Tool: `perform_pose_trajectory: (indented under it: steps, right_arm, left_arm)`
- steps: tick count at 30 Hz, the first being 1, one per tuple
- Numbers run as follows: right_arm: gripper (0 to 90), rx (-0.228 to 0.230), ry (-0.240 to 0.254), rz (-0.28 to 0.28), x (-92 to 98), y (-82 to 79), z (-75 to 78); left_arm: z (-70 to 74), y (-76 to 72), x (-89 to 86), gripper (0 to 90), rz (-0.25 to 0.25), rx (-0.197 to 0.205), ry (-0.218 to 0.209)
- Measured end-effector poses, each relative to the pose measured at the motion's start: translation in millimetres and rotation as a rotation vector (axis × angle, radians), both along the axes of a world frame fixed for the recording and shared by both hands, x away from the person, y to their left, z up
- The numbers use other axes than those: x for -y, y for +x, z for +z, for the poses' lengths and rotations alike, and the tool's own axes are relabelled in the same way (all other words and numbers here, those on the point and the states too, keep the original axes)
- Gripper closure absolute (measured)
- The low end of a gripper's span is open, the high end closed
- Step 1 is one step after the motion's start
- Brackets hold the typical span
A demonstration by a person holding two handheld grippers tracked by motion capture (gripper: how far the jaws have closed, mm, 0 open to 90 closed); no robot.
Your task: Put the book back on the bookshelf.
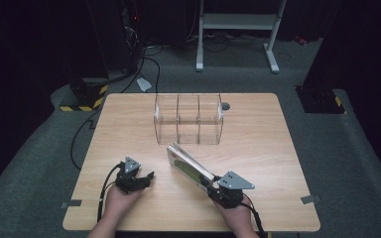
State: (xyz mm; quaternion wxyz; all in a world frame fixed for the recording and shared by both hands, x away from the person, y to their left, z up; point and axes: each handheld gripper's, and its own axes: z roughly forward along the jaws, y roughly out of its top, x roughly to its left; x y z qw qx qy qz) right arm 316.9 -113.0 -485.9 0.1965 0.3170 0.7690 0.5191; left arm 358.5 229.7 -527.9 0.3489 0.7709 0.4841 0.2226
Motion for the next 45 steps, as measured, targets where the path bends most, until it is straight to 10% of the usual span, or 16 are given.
perform_pose_trajectory:
  steps: [45]
  right_arm:
    - [64.9,0.035,-0.019,-0.111,6.5,-1.0,1.8]
  left_arm:
    - [-0.1,0.2,1.1,32.5,0.002,0.002,0.0]
